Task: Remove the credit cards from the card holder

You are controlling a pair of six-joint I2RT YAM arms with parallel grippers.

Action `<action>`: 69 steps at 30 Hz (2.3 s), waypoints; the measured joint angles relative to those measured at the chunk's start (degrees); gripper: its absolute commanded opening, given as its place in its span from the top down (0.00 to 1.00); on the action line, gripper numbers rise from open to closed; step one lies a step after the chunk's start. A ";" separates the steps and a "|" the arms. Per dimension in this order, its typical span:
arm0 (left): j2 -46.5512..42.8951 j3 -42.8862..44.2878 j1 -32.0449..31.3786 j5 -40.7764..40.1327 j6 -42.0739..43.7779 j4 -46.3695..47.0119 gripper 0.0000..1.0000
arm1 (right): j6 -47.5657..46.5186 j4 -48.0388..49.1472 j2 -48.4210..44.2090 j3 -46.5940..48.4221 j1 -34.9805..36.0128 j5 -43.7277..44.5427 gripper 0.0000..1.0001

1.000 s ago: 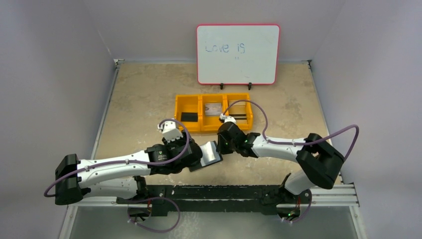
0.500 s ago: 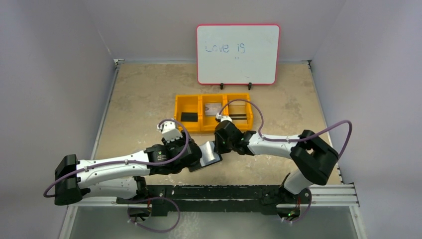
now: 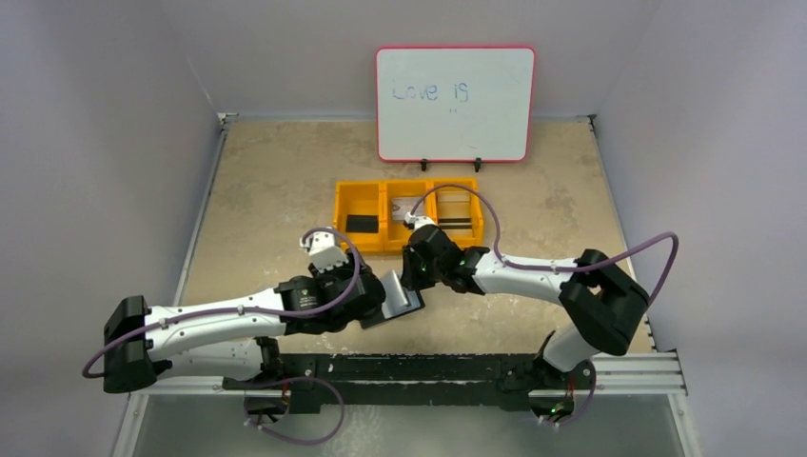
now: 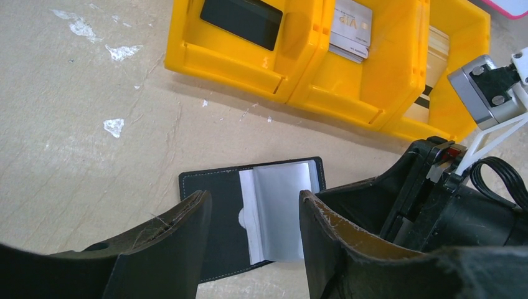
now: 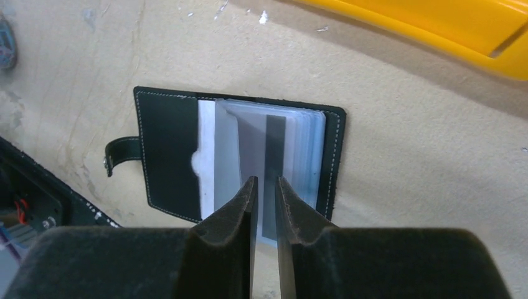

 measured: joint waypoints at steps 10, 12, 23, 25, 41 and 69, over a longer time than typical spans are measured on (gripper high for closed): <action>-2.56 -0.02 0.00 -0.11 -0.09 -1.01 0.44 | -1.16 9.70 3.87 0.00 0.11 -13.22 0.78; -3.37 -0.04 0.00 -0.20 -0.15 -1.27 0.44 | -1.16 11.45 5.90 0.02 0.22 -15.54 0.78; -5.66 -3.74 0.00 0.94 -1.16 0.31 0.47 | -1.64 12.37 13.42 3.32 0.35 -19.08 0.77; -5.62 -4.87 0.00 2.08 -1.14 1.97 0.49 | -1.33 12.26 13.46 3.34 0.35 -18.91 0.77; -2.51 -16.52 8.31 16.46 -2.14 21.42 0.60 | 1.92 16.65 12.55 -0.11 -0.94 -20.31 0.78; 11.30 -18.56 9.86 24.61 -6.05 37.51 0.67 | 0.74 4.57 -1.57 -4.20 -2.40 -4.81 0.63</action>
